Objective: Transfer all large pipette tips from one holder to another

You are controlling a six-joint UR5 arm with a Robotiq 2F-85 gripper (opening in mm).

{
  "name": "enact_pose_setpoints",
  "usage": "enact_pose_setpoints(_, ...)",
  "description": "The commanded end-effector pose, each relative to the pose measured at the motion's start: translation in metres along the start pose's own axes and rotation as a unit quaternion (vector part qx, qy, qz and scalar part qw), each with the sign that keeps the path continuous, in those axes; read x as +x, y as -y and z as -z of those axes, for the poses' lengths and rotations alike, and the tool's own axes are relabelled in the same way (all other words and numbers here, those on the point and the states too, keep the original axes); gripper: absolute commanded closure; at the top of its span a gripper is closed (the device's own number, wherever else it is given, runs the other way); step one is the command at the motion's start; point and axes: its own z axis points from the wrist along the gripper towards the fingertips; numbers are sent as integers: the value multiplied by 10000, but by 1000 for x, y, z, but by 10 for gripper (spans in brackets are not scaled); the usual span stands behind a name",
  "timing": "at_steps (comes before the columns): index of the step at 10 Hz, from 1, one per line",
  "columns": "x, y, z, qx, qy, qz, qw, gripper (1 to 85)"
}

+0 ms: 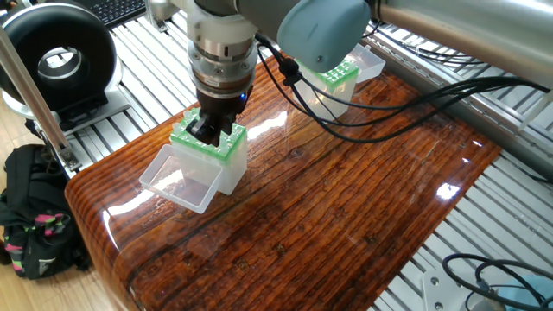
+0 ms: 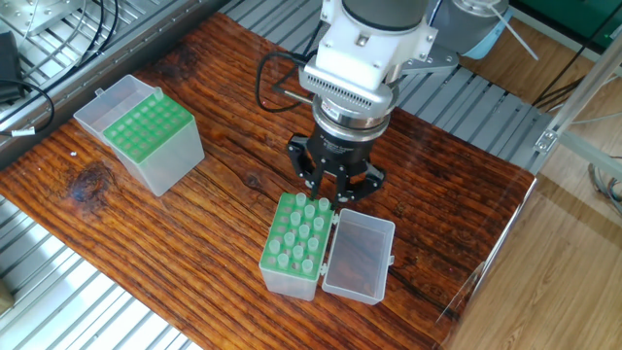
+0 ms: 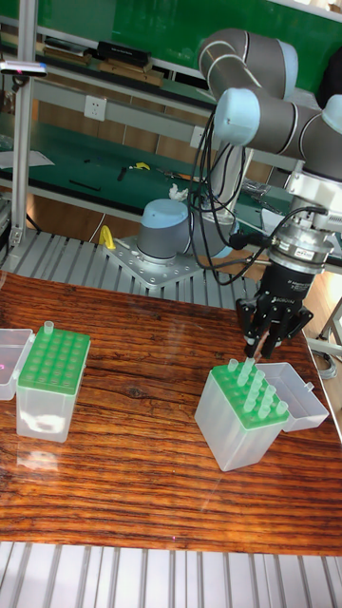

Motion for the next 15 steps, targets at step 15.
enact_pose_setpoints(15,-4,-9,12,-117,-736,1,9972,527)
